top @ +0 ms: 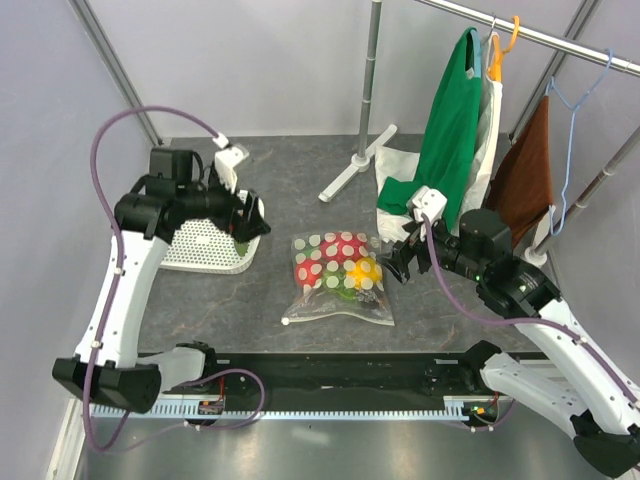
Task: Place the food in the zip-top bag and seal the zipper
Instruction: Reset both arms
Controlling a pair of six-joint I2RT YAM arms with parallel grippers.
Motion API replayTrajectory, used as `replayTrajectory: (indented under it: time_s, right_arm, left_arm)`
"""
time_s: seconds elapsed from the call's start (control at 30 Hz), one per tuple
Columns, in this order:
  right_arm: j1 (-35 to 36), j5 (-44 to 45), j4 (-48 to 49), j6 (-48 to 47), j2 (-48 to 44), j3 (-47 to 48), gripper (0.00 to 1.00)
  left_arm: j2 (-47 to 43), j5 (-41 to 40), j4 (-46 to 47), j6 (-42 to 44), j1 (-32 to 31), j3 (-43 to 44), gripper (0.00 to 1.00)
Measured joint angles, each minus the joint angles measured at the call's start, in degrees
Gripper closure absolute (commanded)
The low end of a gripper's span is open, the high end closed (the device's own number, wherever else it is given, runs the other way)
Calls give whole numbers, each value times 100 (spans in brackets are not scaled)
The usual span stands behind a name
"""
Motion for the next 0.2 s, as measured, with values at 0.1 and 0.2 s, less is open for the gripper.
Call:
replayTrajectory:
  time_s: [0.1,0.2]
  right_arm:
    - [-4,50,-103,-63,-240,-201,2]
    - [-7,109,-208,-105,-442,-319,2]
  left_arm:
    - [-396,-129,-302,0,-44,-678,0]
    - [-566,-260,-393,-9,-42,-1054,0]
